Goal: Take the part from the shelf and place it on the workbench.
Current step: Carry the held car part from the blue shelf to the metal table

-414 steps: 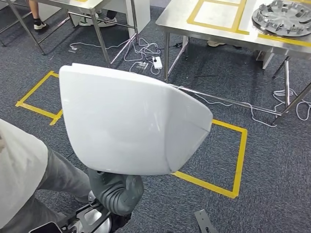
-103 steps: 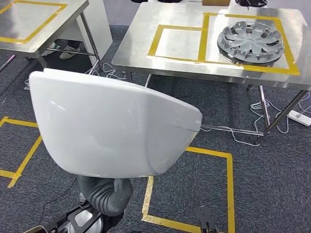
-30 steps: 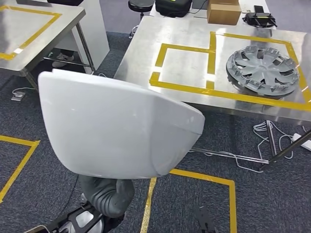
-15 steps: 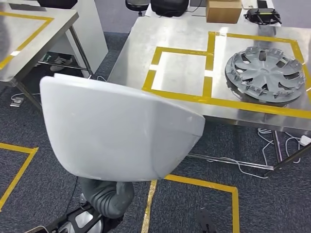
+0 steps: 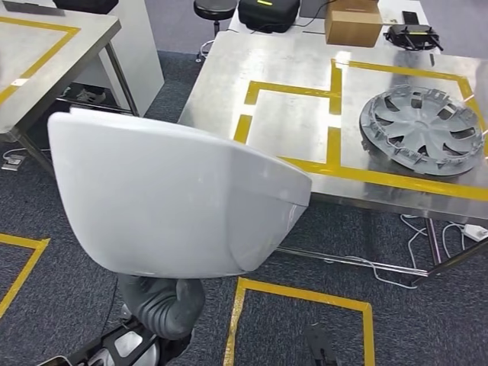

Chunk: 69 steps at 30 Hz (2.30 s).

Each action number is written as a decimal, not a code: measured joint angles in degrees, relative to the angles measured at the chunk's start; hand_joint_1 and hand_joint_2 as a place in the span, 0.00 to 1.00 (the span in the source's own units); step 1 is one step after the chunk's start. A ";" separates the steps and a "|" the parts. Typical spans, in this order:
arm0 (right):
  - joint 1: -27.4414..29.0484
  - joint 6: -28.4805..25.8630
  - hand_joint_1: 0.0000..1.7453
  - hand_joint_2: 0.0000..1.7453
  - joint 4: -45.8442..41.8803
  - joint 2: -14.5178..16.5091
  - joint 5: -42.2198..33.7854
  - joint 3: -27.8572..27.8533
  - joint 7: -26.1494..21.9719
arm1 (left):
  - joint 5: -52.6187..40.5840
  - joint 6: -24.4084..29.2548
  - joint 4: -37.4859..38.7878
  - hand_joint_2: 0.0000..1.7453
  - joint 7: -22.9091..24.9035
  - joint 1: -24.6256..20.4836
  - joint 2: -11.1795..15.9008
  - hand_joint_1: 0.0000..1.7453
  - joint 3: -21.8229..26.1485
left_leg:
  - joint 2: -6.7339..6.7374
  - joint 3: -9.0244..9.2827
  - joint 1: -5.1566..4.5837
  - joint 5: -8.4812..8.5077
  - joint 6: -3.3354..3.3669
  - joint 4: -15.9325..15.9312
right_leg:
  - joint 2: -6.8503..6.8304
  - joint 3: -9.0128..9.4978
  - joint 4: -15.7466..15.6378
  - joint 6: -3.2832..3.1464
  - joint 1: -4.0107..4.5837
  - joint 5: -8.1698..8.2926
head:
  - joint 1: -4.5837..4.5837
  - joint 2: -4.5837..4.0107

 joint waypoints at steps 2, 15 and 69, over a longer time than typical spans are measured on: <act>-0.07 0.02 0.00 0.00 -0.01 0.00 -0.01 0.05 0.02 | 0.04 0.04 -0.01 1.00 -0.01 0.01 0.00 1.00 -0.02 | 0.02 0.46 -0.08 -0.38 0.53 -0.01 | -0.09 -3.82 7.38 0.15 0.02 -3.06 | 0.18 0.00; -0.04 0.08 0.00 0.00 -0.01 -0.01 -0.07 0.22 0.03 | 0.10 -0.77 -0.05 1.00 -0.01 -0.15 0.02 1.00 0.03 | -0.22 2.42 -0.31 -4.23 -1.98 1.88 | 0.11 -0.72 -2.45 -2.53 0.21 3.29 | -0.16 0.00; 0.06 -0.19 0.00 0.00 0.01 -0.02 -0.98 0.29 -0.35 | -0.96 -1.05 1.27 1.00 -0.01 0.50 -0.38 1.00 0.60 | -0.33 0.68 -0.27 0.05 -0.06 -0.20 | -0.08 -3.64 3.40 -0.03 0.38 2.17 | 0.02 0.00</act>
